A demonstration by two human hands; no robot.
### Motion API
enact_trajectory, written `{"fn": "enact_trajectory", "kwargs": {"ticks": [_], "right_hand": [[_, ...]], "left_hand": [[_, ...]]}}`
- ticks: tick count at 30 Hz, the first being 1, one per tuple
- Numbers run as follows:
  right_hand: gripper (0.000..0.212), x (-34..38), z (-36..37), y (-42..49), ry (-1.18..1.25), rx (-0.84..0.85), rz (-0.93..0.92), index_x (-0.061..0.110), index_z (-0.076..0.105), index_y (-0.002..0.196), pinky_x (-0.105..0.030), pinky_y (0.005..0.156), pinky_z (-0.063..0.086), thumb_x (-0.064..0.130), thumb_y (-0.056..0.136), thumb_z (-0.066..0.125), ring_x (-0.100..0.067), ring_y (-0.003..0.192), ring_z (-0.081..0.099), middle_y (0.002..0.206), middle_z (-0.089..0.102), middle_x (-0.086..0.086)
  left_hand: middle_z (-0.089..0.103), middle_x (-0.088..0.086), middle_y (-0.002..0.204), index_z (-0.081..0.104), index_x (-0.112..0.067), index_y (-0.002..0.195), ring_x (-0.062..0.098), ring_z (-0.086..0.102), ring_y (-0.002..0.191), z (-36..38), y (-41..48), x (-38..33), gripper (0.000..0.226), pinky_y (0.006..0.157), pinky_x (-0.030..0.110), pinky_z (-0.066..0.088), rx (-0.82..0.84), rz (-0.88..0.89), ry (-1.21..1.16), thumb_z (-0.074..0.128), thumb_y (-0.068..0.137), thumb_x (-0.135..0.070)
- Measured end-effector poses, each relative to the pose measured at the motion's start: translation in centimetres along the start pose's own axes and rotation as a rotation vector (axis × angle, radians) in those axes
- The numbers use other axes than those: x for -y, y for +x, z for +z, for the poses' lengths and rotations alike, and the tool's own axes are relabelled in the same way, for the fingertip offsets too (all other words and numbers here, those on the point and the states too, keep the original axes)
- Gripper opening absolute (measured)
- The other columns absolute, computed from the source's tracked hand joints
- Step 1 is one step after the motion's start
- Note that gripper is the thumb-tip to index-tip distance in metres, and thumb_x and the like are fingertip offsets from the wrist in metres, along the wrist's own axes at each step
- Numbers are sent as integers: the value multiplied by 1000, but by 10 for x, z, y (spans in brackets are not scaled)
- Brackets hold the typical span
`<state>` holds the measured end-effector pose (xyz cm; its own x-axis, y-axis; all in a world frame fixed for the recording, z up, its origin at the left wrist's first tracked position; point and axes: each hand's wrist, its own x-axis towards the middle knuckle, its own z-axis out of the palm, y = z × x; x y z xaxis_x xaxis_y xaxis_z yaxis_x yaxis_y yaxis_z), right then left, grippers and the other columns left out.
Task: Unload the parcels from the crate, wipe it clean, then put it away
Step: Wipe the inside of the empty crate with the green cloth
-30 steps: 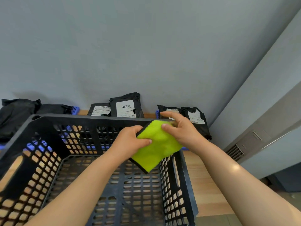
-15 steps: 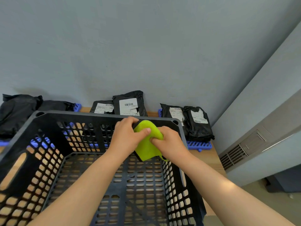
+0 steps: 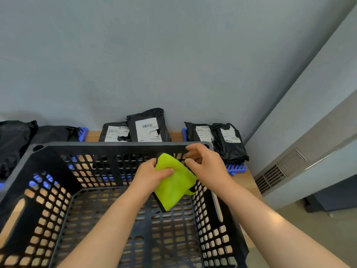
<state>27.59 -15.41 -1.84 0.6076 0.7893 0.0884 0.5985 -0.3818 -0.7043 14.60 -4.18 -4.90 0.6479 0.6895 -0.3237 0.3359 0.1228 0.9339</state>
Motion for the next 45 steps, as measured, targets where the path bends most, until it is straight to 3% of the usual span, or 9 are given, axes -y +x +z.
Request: {"fn": "enact_trajectory", "kwargs": {"ticks": [3, 8, 13, 17, 22, 27, 32, 39, 45], "right_hand": [[30, -9, -20, 14, -100, -274, -54, 19, 60, 117, -31, 91, 45, 17, 87, 61, -12, 109, 52, 112, 60, 7], [50, -30, -20, 41, 7, -18, 223, 21, 38, 141, -27, 104, 29, 32, 94, 52, -14, 133, 35, 143, 43, 2], [37, -37, -14, 42, 183, 32, 316, 24, 43, 138, -11, 92, 27, 28, 101, 37, 0, 116, 36, 138, 45, 4], [34, -39, -12, 44, 174, -11, 327, 24, 48, 133, 9, 68, 28, 28, 101, 38, 5, 107, 38, 118, 45, 16], [28, -41, -12, 45, 265, -18, 392, 28, 52, 125, 3, 62, 37, 31, 100, 40, 11, 89, 48, 103, 52, 20], [26, -43, -12, 45, 371, -13, 456, 30, 54, 121, 3, 56, 39, 31, 100, 39, 3, 90, 54, 99, 57, 15], [29, -42, -14, 44, 419, -6, 462, 28, 56, 122, 3, 58, 39, 29, 102, 34, 6, 88, 54, 100, 59, 17], [30, -40, -13, 44, 511, 14, 482, 29, 60, 117, -12, 76, 52, 26, 102, 33, -6, 98, 63, 106, 66, 7], [33, -40, -10, 42, 554, -24, 479, 30, 64, 109, -34, 99, 47, 23, 103, 32, -17, 109, 61, 115, 66, -4]], "left_hand": [[66, 3, 87, 57, -21, 80, 17, 63, 78, 10, 9, 21, 18, 68, 28, 50, -79, -128, -88, 71, 81, -9], [68, 13, 98, 58, -18, 83, 30, 64, 87, 35, 34, 61, 15, 84, 45, 53, -199, -278, -60, 71, 78, -16], [56, 12, 122, 55, -10, 119, 34, 57, 106, 68, 41, 69, 36, 75, 28, 37, -308, -209, 262, 62, 87, -23], [49, 8, 134, 47, -10, 128, 27, 54, 115, 106, 45, 97, 47, 92, 33, 44, -103, -140, 293, 65, 86, -19], [41, 1, 146, 25, -25, 149, 20, 45, 129, 140, 48, 125, 64, 109, 34, 36, 163, -218, 164, 54, 93, -12], [59, 1, 118, 50, -23, 124, 22, 54, 118, 141, 53, 121, 30, 97, 29, 41, 157, -350, -293, 45, 98, -9], [63, 5, 114, 52, -22, 125, 22, 59, 107, 149, 43, 101, 27, 100, 40, 44, 100, -447, -504, 43, 100, -22], [54, -3, 129, 44, -23, 138, 14, 48, 122, 151, 19, 58, 37, 104, 27, 32, 89, -222, -541, 41, 101, -22], [32, -9, 152, 27, -34, 148, 6, 30, 138, 147, 7, 45, 52, 117, 35, 22, 161, 3, -471, 43, 100, -23]]}}
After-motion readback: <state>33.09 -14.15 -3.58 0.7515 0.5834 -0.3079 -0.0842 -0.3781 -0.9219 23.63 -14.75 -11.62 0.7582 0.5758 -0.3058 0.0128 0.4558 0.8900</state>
